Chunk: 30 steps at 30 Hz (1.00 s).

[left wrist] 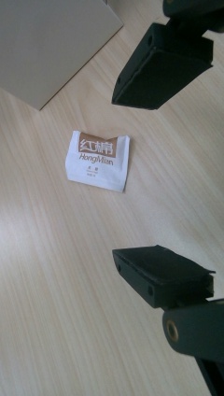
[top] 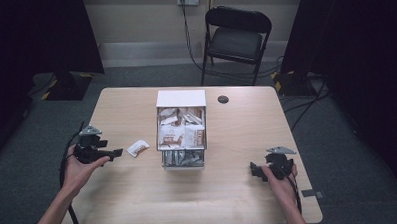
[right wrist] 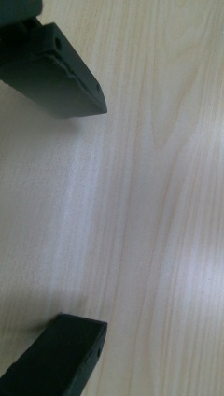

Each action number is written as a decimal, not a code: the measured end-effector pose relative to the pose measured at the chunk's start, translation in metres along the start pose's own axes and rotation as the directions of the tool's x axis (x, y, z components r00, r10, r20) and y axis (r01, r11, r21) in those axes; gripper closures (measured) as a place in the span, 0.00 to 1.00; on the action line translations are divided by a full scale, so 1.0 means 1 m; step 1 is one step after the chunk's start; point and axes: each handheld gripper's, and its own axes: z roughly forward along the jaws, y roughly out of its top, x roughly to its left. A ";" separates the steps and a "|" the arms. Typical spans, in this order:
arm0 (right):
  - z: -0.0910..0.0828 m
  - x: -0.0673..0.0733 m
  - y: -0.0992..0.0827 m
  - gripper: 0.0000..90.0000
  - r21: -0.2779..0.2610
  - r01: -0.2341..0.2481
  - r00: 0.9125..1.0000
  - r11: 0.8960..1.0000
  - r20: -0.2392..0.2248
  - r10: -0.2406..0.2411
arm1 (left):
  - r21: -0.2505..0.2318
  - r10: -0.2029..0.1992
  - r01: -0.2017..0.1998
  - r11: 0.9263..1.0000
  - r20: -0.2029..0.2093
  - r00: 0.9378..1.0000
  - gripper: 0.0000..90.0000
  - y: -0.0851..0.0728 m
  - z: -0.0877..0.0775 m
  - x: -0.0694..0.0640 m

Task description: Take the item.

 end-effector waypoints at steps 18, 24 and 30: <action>0.000 0.000 0.000 0.00 0.000 0.000 1.000 1.000 0.000 0.000 | 0.083 -0.022 0.034 0.996 -0.138 0.990 0.21 -0.044 0.005 0.014; 0.000 0.000 0.000 0.00 0.000 0.000 1.000 1.000 0.000 0.000 | 0.127 -0.040 0.061 0.990 -0.157 0.987 0.19 -0.054 0.012 0.025; 0.000 0.000 0.000 0.00 0.000 0.000 1.000 1.000 0.000 0.000 | 0.030 -0.053 0.060 0.998 -0.208 0.977 0.13 -0.065 0.015 0.026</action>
